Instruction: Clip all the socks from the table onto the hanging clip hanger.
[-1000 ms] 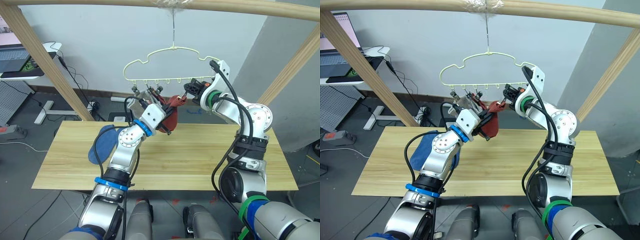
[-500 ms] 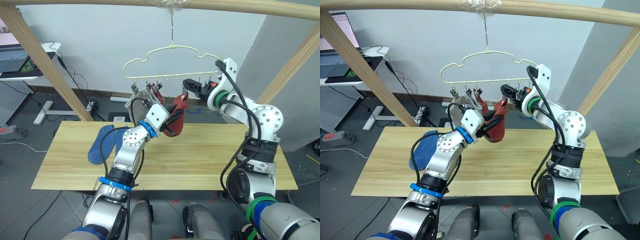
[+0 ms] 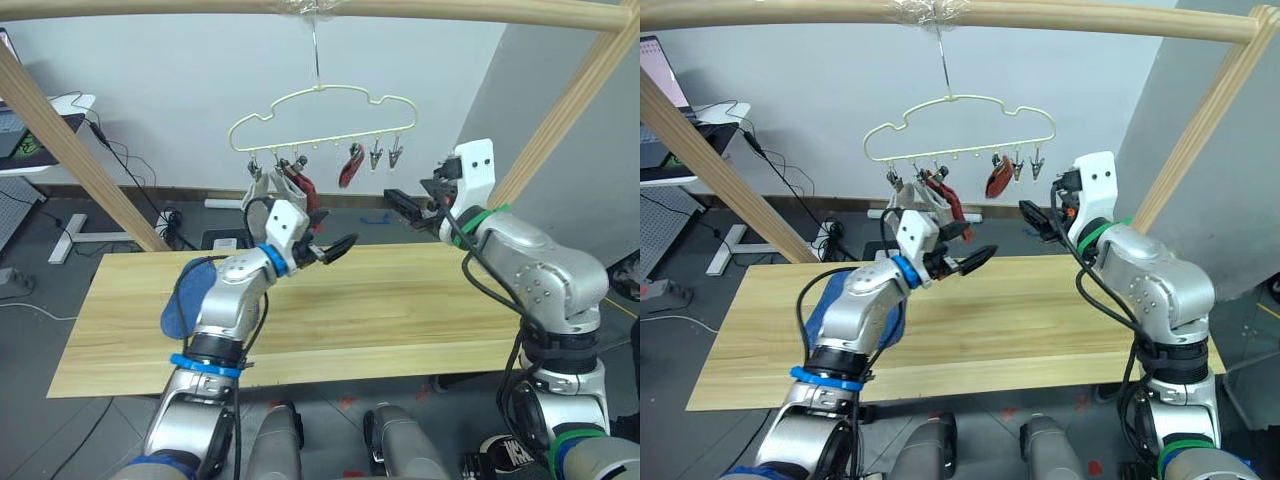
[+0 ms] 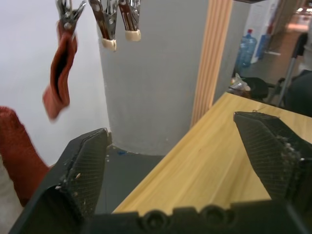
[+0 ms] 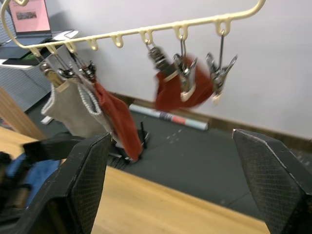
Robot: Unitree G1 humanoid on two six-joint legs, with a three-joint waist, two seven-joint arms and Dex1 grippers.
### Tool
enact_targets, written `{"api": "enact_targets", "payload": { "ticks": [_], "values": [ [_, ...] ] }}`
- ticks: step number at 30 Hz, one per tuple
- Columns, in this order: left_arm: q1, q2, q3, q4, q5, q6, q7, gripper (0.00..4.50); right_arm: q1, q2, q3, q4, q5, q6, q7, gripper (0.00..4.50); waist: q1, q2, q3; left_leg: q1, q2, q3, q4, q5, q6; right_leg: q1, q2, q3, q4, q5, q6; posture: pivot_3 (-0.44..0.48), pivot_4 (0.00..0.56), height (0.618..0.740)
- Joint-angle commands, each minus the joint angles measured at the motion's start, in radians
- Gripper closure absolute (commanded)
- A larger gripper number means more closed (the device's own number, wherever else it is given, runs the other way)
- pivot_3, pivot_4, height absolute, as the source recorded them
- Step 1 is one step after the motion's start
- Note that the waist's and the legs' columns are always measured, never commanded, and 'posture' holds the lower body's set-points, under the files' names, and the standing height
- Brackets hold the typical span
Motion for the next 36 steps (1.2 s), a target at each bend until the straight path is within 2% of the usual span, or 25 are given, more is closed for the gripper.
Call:
{"api": "enact_targets", "payload": {
  "ticks": [1,4,9,11,25,36],
  "values": [
    [0.044,0.063,0.050,-0.175,-0.078,0.088,-0.031,0.00,0.042,0.030,0.057,-0.005,-0.107,-0.177,-0.001,0.95,0.001,0.000,0.000,0.000,0.000,0.000,0.000,0.000,0.000,0.000,0.000,0.000,0.000,0.000,0.000,0.000,0.219,0.740],
    [0.103,0.123,0.088,-0.330,-0.153,0.176,-0.043,0.00,0.089,0.048,0.132,0.047,-0.225,-0.329,-0.007,1.92,0.005,0.000,0.001,0.000,0.000,0.000,0.000,0.000,0.000,0.000,0.000,0.000,0.000,0.000,0.000,0.010,0.222,0.740],
    [0.176,0.198,0.163,-0.538,-0.280,0.311,-0.013,0.00,0.096,0.132,0.136,0.145,-0.306,-0.474,-0.042,1.92,0.017,0.001,0.003,0.000,0.000,0.001,0.000,0.000,0.000,0.000,-0.001,0.001,-0.001,0.000,0.000,0.046,0.226,0.740],
    [0.196,0.214,0.179,-0.587,-0.310,0.347,0.003,0.00,0.081,0.158,0.132,0.190,-0.327,-0.514,-0.044,2.28,0.024,0.001,0.004,0.000,0.000,0.001,0.001,0.000,0.000,0.001,-0.001,0.001,-0.001,0.000,0.000,0.053,0.227,0.740],
    [0.274,0.221,0.203,-0.715,-0.383,0.372,0.110,0.00,-0.096,0.258,0.065,0.543,-0.407,-0.749,-0.088,2.28,0.036,0.001,0.004,0.001,0.000,0.001,0.000,0.000,0.000,0.001,-0.002,0.001,-0.001,0.000,-0.001,0.107,0.224,0.740],
    [0.264,0.227,0.203,-0.729,-0.413,0.375,0.142,0.00,-0.183,0.273,0.009,0.701,-0.410,-0.835,-0.105,2.28,0.039,0.002,0.004,0.001,0.000,0.001,0.000,0.000,0.000,0.001,-0.002,0.001,-0.001,0.002,-0.004,0.109,0.221,0.740]
  ]
}}
